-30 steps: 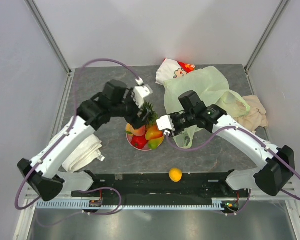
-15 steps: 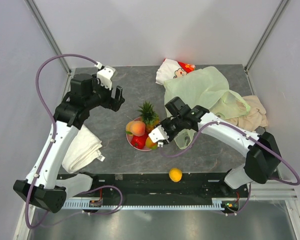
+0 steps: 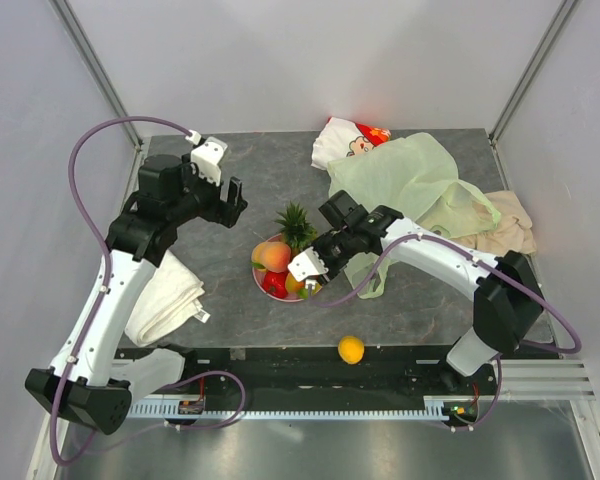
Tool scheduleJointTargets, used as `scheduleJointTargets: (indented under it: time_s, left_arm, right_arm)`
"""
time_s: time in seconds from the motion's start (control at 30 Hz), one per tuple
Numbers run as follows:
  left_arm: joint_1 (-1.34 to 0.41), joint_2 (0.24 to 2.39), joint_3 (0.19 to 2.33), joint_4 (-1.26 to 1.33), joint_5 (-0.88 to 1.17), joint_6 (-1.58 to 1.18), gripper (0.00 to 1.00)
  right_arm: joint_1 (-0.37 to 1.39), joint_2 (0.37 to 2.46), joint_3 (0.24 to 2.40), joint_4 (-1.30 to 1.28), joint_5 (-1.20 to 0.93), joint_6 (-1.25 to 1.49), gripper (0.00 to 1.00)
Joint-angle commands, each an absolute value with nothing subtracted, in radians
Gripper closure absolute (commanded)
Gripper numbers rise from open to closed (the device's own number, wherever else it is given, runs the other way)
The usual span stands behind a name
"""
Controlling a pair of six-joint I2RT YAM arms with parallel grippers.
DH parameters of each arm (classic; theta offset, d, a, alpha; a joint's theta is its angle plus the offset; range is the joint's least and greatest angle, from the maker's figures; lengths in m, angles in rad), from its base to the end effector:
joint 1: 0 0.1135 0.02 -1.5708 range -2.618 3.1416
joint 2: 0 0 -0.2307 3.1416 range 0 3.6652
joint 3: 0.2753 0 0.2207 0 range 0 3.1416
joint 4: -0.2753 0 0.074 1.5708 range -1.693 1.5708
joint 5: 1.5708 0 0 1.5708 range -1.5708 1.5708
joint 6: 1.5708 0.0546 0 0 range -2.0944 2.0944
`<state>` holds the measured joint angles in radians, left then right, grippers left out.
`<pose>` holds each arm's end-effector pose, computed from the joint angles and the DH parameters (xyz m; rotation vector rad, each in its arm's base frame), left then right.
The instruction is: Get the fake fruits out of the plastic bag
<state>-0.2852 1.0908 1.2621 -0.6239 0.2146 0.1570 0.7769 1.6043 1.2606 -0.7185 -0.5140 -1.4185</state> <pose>0.2146 -0.0750 0.3578 0.5759 1.9413 -0.2982 0.2002 0.2344 0.2228 -2.2795 0.9770 0.4143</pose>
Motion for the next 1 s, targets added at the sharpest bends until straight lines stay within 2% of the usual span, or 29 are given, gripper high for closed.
scheduleJointTargets:
  time_s: [0.0,0.2,0.33,0.47,0.7,0.73,0.77,0.97]
  left_arm:
    - [-0.278,1.103,1.256,-0.558,0.235,0.127,0.14]
    - [-0.273,1.101,1.238,-0.557,0.242,0.121,0.14]
    - [-0.270,1.104,1.233,-0.551,0.248,0.120,0.14]
    - [-0.268,1.114,1.236,-0.551,0.259,0.117,0.14]
    - [-0.265,1.129,1.247,-0.545,0.275,0.117,0.15]
    - [-0.265,1.134,1.249,-0.543,0.276,0.115,0.15]
    - [-0.265,1.134,1.249,-0.545,0.279,0.117,0.15]
    - [-0.265,1.144,1.256,-0.542,0.288,0.115,0.15]
  right_arm:
    - [0.781,1.615,1.295,-0.709,-0.525,-1.440,0.64]
    - [0.779,1.623,1.284,-0.712,-0.514,-1.457,0.60]
    - [0.778,1.621,1.270,-0.701,-0.508,-1.457,0.55]
    - [0.776,1.609,1.250,-0.675,-0.508,-1.457,0.42]
    - [0.770,1.594,1.226,-0.647,-0.502,-1.454,0.28]
    - [0.770,1.592,1.224,-0.647,-0.502,-1.453,0.07]
    - [0.770,1.592,1.223,-0.643,-0.502,-1.453,0.02]
    - [0.761,1.589,1.218,-0.635,-0.495,-1.439,0.02]
